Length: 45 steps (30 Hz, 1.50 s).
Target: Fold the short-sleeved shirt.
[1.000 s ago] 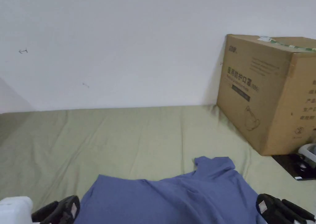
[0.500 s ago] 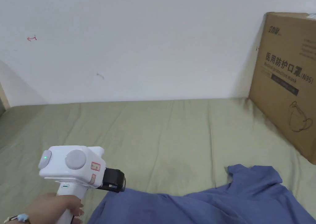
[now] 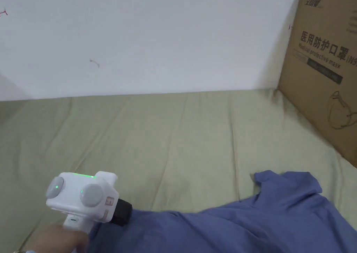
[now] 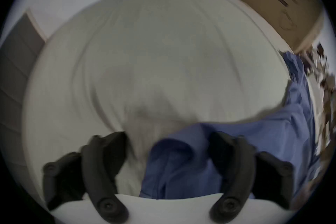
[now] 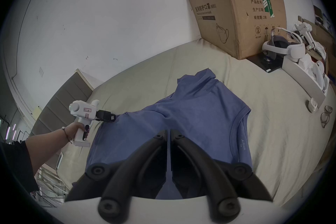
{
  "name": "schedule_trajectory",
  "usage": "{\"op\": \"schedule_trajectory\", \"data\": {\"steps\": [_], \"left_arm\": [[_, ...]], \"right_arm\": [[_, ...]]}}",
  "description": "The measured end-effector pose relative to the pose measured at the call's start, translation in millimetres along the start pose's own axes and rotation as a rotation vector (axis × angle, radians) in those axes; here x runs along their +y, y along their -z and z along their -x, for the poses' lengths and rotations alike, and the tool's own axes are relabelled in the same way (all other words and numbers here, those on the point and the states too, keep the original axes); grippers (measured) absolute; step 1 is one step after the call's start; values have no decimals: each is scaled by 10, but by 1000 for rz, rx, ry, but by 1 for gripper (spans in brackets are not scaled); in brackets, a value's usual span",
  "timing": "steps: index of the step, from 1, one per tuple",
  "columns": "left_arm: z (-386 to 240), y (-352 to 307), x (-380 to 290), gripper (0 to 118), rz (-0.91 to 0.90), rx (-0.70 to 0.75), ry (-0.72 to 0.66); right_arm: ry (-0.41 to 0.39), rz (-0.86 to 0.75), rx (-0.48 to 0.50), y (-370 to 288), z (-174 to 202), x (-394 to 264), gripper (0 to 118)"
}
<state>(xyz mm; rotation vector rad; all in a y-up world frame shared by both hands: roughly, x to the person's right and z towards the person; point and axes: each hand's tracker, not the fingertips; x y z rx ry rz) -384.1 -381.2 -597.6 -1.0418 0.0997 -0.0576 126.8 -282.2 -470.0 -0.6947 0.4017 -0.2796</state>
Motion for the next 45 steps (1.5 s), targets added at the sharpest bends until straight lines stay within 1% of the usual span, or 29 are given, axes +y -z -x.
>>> {"op": "schedule_trajectory", "data": {"steps": [1,2,3,4,6,8,11,12,13,14,15,16,18,19,21,22,23,25,26,27,28,30,31,32,34,38,39,43,45], "left_arm": [[-32,-22,-53,65,-13,2,54],[-66,-32,-96,25,-22,-57,68],[-105,-67,-138,2,-22,-26,92],[-132,-123,-193,2,-13,-96,84],[-138,-329,-252,2,-62,-119,72],[-56,-585,-353,2,-148,-147,-29],[122,-872,-461,2,-251,-157,-107],[166,-925,-482,2,-258,-169,-122],[212,-973,-507,2,-263,-174,-135],[180,-1041,-508,2,-271,-179,-144],[196,-1063,-520,2,-273,-176,-145],[215,-1078,-529,2,-272,-177,-145],[123,-1147,-530,2,-262,-170,-141],[125,-1166,-561,2,-261,-171,-143],[130,-1195,-628,2,-260,-166,-144],[274,-1135,-619,2,-257,-164,-146],[296,-1135,-657,2,-250,-164,-148],[328,-1119,-733,2,-225,-169,-162],[335,-1089,-764,2,-202,-168,-172],[352,-1076,-797,2,-187,-171,-181],[373,-1065,-839,2,-179,-179,-190],[324,-1064,-895,2,-166,-184,-197],[321,-1060,-921,2,-159,-186,-198],[316,-1068,-942,2,-156,-187,-199],[363,-1049,-990,2,-149,-184,-204],[281,-1318,-1093,2,-161,-185,-217],[275,-1401,-1115,2,-170,-184,-219],[297,-1930,-1174,2,-279,-177,-234],[316,-2263,-1159,2,-351,-175,-245]], "right_arm": [[1,4,4,52,-31,48,4],[13,12,13,114,-77,118,4],[34,21,18,179,-128,196,4],[69,31,27,289,-216,342,4],[106,17,30,500,-395,644,4],[69,32,-7,818,-585,1028,4],[-9,140,-113,1363,-792,1484,4],[-18,197,-131,1543,-855,1587,8],[-5,239,-154,1737,-928,1669,29],[-2,296,-181,1942,-994,1735,73],[18,311,-188,2085,-1047,1753,100],[28,346,-212,2261,-1099,1770,113],[48,420,-235,2547,-1186,1776,114],[38,483,-246,2670,-1210,1733,114],[1,546,-331,2893,-1250,1639,112],[-22,557,-346,2966,-1254,1595,110],[-43,577,-353,3049,-1268,1554,107],[-77,613,-375,3104,-1244,1494,106],[-112,593,-376,3069,-1201,1486,106],[-116,581,-378,3031,-1160,1490,104],[-113,584,-363,2992,-1120,1506,97],[-139,575,-337,2885,-1030,1517,63],[-153,568,-306,2753,-907,1487,36],[-149,569,-250,2695,-859,1465,4],[-175,498,-258,2495,-724,1440,4],[-158,318,-205,1837,-499,1605,4],[-157,280,-193,1743,-574,1708,4],[-122,140,-137,858,-280,1993,4],[-141,101,-123,476,-128,2108,4]]}}
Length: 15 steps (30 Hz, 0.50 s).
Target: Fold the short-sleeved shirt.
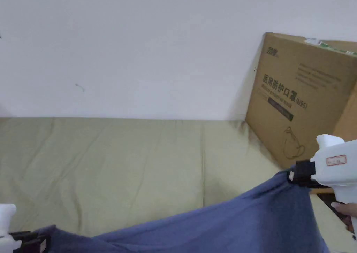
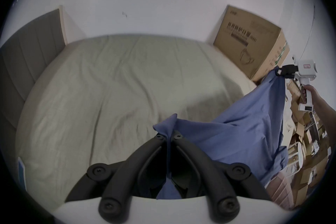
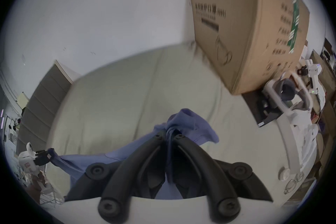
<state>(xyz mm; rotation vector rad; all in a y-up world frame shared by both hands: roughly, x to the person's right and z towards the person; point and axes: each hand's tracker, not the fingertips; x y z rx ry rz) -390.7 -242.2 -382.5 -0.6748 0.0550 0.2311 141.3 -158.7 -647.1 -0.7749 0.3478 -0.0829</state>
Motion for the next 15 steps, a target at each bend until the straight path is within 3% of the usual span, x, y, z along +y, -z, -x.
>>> {"op": "schedule_trajectory", "data": {"steps": [3,8,15], "left_arm": [[-60,-481,214,2,-90,-4,9],[-141,-1184,509,2,-210,2,50],[-246,-1680,1022,2,-371,34,65]], "right_arm": [[-41,-88,-7,-617,190,144,4],[-33,-233,32,-1524,468,477,4],[-90,-354,24,-2051,783,1037,4]]}}
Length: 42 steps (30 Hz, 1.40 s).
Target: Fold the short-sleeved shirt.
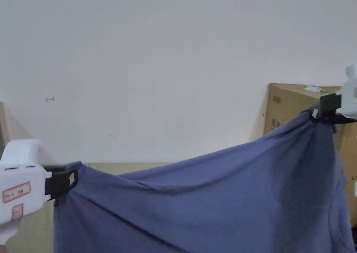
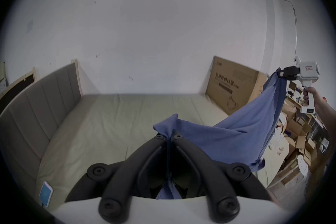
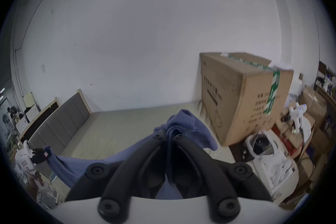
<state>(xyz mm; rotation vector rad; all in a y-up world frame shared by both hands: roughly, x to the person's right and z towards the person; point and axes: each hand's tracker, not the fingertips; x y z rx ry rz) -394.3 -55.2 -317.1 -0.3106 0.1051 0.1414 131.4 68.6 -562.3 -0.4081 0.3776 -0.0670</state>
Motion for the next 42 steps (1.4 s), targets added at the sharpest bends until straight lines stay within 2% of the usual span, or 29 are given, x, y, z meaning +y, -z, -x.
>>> {"op": "schedule_trajectory", "data": {"steps": [9,18,25,30,35,38,39,42], "left_arm": [[105,601,985,2,-102,51,-60],[332,1556,1851,2,-197,115,-81],[482,2311,1965,2,-229,162,-89],[504,2803,1307,2,-119,170,-66],[568,3019,-226,2,165,128,-123],[542,2741,-1214,2,328,109,-144],[536,2610,-1461,2,372,103,-144],[527,2020,-2122,2,473,73,-142]], "right_arm": [[32,-88,-66,487,147,865,4],[-50,-202,-132,1203,462,1632,4],[-92,-238,-149,1800,579,1603,4],[-61,-151,-150,2425,377,799,4],[53,111,-101,2908,7,-955,4],[29,336,-118,2831,-197,-2132,4],[47,388,-88,2655,-274,-2468,4],[4,577,-72,2117,-447,-3391,4]]}}
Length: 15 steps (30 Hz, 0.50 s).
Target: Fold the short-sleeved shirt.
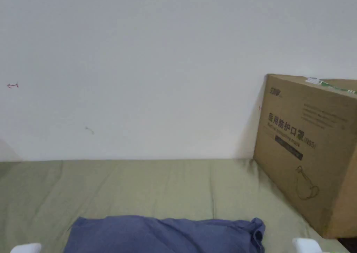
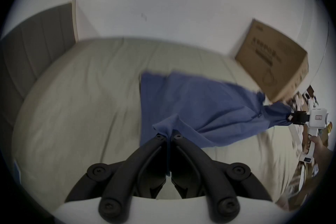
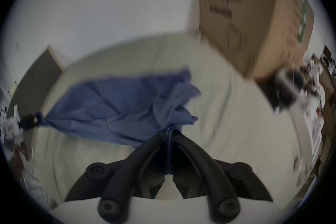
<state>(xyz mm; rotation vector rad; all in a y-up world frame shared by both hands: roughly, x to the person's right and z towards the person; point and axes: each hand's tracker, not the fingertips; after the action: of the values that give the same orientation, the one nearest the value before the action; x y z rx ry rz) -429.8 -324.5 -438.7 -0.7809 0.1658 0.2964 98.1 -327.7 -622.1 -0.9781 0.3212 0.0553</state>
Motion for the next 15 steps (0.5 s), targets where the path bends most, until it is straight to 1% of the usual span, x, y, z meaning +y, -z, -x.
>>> {"op": "schedule_trajectory", "data": {"steps": [1,3,6,7,10,13,14,15], "left_arm": [[31,-138,-254,2,14,-8,12],[70,-400,-664,2,67,-18,50],[54,-819,-1091,2,147,-34,134],[39,-934,-1215,2,180,-56,158],[39,-1196,-1506,2,241,-88,218],[86,-1320,-1692,2,278,-88,217],[97,-1356,-1726,2,296,-87,215],[113,-1382,-1742,2,310,-92,208]], "right_arm": [[-23,44,4,-101,-51,-348,4],[-106,69,15,-304,-157,-848,4],[-54,116,59,-661,-337,-1396,4],[-20,141,79,-761,-401,-1541,4],[-33,163,89,-1055,-463,-1844,4],[-13,280,139,-1141,-540,-2033,4],[-10,297,121,-1164,-551,-2086,4],[-12,328,124,-1176,-558,-2112,4]]}}
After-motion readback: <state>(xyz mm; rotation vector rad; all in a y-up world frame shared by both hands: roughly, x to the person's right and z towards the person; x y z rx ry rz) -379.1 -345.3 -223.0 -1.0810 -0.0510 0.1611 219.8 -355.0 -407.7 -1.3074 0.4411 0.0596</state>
